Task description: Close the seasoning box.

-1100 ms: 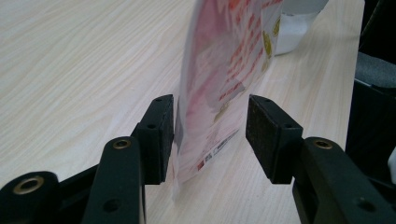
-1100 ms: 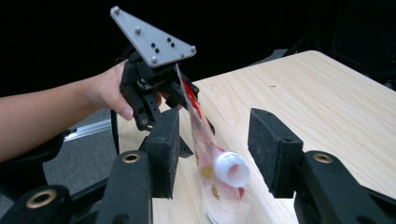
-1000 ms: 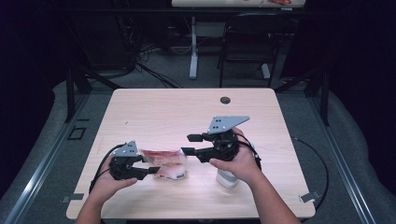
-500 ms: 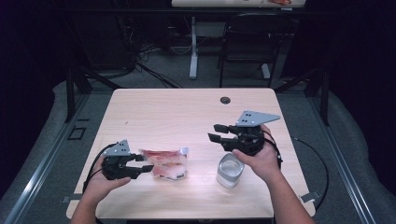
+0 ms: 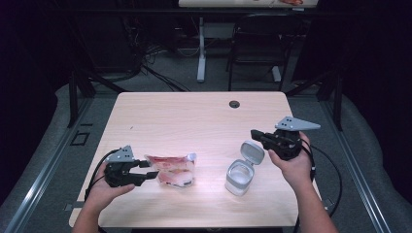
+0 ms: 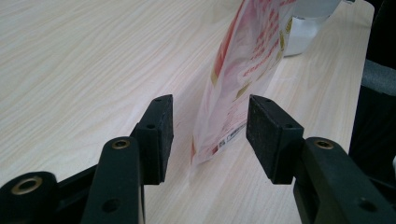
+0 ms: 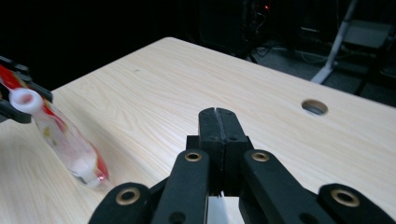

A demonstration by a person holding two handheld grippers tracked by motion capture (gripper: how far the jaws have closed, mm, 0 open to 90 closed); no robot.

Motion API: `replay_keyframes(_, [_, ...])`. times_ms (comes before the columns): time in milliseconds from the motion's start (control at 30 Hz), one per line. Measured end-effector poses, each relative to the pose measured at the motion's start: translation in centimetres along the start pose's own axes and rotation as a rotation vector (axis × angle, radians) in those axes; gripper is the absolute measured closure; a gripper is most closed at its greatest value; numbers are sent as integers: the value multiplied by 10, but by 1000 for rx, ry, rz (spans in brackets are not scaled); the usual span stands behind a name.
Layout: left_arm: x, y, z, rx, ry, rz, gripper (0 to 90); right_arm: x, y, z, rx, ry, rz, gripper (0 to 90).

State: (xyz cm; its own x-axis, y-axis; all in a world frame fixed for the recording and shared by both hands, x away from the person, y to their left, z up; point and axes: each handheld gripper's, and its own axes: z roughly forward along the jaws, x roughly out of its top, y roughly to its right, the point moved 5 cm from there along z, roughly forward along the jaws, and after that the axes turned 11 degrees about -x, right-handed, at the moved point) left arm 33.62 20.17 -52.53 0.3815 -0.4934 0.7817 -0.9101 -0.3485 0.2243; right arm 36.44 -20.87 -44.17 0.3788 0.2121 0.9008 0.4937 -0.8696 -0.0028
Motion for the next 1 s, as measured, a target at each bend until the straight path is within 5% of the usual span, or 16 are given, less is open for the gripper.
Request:
replay_keyframes(500, [0,1,2,-5,3,2,517,-34,19,-8,-33,-15,77,900])
replay_keyframes(1000, [-1,2,2,-6,7,1,515,-54,-14,-17,77,14,99,900])
